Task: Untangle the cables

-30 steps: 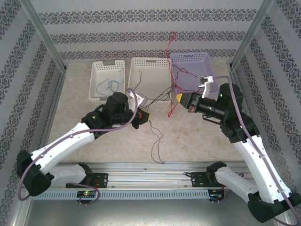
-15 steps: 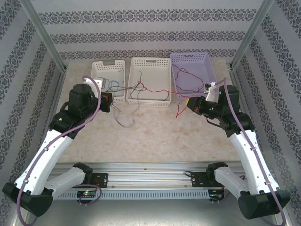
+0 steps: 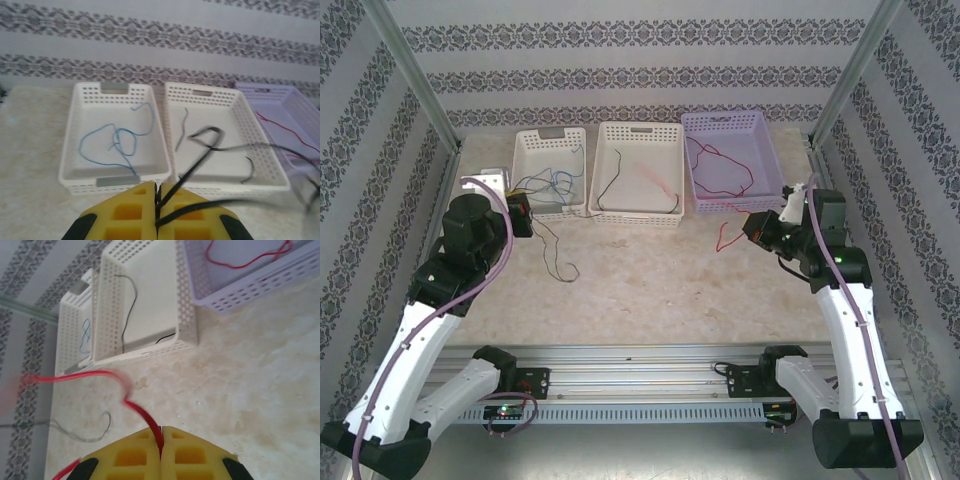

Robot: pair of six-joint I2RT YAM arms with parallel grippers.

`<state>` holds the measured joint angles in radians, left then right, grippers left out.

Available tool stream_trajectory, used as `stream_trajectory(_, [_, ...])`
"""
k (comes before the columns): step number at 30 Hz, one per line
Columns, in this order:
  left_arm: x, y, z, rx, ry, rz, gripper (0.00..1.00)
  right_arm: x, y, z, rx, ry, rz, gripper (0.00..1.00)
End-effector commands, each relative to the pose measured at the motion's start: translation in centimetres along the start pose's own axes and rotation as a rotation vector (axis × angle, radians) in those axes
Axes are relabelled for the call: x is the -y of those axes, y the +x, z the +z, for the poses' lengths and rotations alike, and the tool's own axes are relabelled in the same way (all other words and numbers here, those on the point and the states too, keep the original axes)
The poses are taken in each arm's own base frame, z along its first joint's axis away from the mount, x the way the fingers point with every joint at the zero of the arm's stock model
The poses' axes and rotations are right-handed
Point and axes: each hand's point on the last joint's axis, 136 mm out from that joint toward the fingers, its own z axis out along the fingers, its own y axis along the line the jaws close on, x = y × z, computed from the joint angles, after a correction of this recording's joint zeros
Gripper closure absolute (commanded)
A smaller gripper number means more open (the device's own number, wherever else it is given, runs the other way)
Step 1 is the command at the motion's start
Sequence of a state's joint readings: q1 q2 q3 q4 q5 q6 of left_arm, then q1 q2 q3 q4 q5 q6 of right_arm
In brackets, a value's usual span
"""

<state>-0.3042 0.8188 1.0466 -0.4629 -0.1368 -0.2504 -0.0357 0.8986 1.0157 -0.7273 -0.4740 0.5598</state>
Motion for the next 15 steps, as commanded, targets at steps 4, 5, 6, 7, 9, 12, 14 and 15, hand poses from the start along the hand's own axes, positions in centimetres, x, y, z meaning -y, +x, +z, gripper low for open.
stream_trajectory(4, [-2.4,-0.2,0.0,0.086,-0.104,-0.009,1.0,1.9,-1.0,-1.3,0.086,0.069,0.038,1.0])
stream_trajectory(5, [-2.1,0.1,0.2,0.082,-0.085,-0.013,1.0,1.6,-1.3,-1.4,0.099,0.065,0.039,1.0])
stream_trajectory(6, [-1.7,0.5,0.4,0.075,-0.059,-0.017,1.0,1.3,-1.7,-1.5,0.109,0.058,0.04,1.0])
stream_trajectory(7, [-1.1,0.7,0.5,0.073,-0.026,-0.025,1.0,1.0,-2.1,-1.6,0.116,0.051,0.043,1.0])
stream_trajectory(9, [-0.3,1.5,0.9,0.061,0.027,-0.04,1.0,0.6,-3.1,-1.6,0.133,0.059,0.04,1.0])
stream_trajectory(12, [0.9,2.5,1.5,0.03,0.099,-0.064,1.0,1.1,-4.8,-0.4,0.146,0.118,0.028,1.0])
stream_trajectory(14, [1.5,3.2,1.9,0.01,0.129,-0.067,1.0,2.1,-5.7,1.1,0.133,0.173,0.028,1.0])
stream_trajectory(15, [1.5,3.3,2.0,0.007,0.128,-0.061,1.0,2.7,-6.2,2.0,0.115,0.198,0.036,1.0])
